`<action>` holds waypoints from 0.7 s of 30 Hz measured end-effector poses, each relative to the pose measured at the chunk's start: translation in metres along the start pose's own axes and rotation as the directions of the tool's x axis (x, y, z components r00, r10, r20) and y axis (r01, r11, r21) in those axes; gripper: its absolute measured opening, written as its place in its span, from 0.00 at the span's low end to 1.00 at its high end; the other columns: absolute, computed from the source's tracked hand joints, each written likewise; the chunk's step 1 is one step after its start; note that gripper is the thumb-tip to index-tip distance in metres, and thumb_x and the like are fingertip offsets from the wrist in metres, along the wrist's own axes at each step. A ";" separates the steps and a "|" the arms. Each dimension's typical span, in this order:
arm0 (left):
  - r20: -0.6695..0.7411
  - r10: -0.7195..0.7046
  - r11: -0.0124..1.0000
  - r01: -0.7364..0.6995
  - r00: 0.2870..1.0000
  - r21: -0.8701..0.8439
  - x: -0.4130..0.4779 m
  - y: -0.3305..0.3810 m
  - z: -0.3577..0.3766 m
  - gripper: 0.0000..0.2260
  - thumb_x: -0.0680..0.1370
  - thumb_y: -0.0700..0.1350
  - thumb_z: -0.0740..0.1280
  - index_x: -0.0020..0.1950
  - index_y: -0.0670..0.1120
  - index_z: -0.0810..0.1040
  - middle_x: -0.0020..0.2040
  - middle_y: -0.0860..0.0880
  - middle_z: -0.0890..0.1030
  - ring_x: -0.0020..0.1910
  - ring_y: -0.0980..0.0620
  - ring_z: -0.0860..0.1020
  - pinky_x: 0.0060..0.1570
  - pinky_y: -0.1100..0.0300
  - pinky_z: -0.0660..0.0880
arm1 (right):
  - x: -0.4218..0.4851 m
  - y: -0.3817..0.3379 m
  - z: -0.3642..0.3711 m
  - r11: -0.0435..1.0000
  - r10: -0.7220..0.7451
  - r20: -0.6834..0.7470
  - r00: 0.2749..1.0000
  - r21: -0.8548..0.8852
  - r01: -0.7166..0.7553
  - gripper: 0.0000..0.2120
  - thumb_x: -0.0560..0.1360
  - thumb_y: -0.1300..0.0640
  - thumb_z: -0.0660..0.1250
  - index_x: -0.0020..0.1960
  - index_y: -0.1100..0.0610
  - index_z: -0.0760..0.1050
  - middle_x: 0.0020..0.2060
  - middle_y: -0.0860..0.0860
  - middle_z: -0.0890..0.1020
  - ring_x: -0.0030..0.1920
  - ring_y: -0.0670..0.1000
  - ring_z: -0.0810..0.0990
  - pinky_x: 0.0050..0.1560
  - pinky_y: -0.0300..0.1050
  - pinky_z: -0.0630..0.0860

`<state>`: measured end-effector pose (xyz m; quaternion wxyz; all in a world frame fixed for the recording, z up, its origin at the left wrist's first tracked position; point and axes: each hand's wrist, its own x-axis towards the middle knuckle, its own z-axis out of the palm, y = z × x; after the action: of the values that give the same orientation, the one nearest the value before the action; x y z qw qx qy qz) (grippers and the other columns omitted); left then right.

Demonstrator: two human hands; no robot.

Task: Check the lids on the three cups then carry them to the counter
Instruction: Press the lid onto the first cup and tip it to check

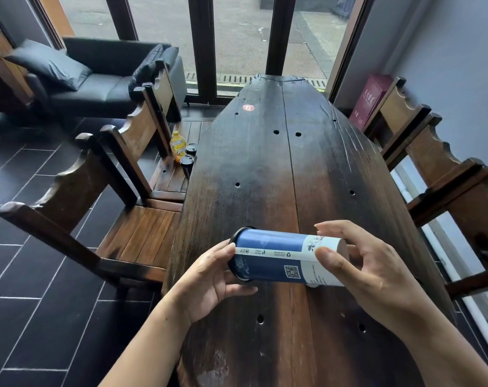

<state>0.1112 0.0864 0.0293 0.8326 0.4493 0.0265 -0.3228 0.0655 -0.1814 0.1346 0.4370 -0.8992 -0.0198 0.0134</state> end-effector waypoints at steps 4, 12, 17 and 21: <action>-0.019 0.011 1.000 -0.011 1.000 -0.020 0.001 0.000 -0.002 0.38 0.65 0.58 0.83 0.70 0.43 0.78 0.65 0.36 0.80 0.54 0.39 0.84 0.53 0.43 0.84 | 0.001 0.001 0.003 1.000 -0.004 0.003 1.000 -0.014 0.004 0.25 0.69 0.29 0.62 0.60 0.41 0.79 0.49 0.39 0.85 0.53 0.40 0.84 0.44 0.36 0.78; -0.067 0.047 0.999 -0.046 0.997 0.015 0.009 0.008 -0.002 0.31 0.72 0.53 0.75 0.71 0.40 0.76 0.67 0.32 0.78 0.59 0.36 0.80 0.60 0.35 0.78 | 0.002 0.011 0.013 0.996 0.032 0.049 0.998 0.086 -0.036 0.24 0.68 0.30 0.63 0.56 0.43 0.79 0.46 0.38 0.86 0.46 0.38 0.84 0.38 0.33 0.78; -0.118 0.112 0.992 -0.104 0.987 0.071 0.020 0.032 0.004 0.32 0.70 0.53 0.75 0.70 0.40 0.76 0.57 0.40 0.81 0.51 0.42 0.82 0.54 0.37 0.81 | -0.001 0.024 0.031 0.977 0.069 0.144 0.987 0.190 -0.096 0.27 0.66 0.31 0.66 0.61 0.43 0.77 0.51 0.44 0.87 0.51 0.41 0.85 0.46 0.32 0.79; -0.144 0.160 0.985 -0.149 0.977 0.086 0.032 0.049 0.015 0.26 0.74 0.48 0.72 0.71 0.41 0.76 0.55 0.43 0.82 0.47 0.46 0.81 0.41 0.49 0.84 | -0.002 0.031 0.043 0.964 0.089 0.201 0.975 0.229 -0.135 0.27 0.66 0.34 0.69 0.63 0.41 0.75 0.54 0.39 0.86 0.53 0.43 0.86 0.52 0.40 0.81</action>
<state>0.1599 0.0776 0.0630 0.8335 0.5036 0.0420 -0.2232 0.0620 -0.1664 0.0839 0.5375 -0.8338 -0.0084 0.1259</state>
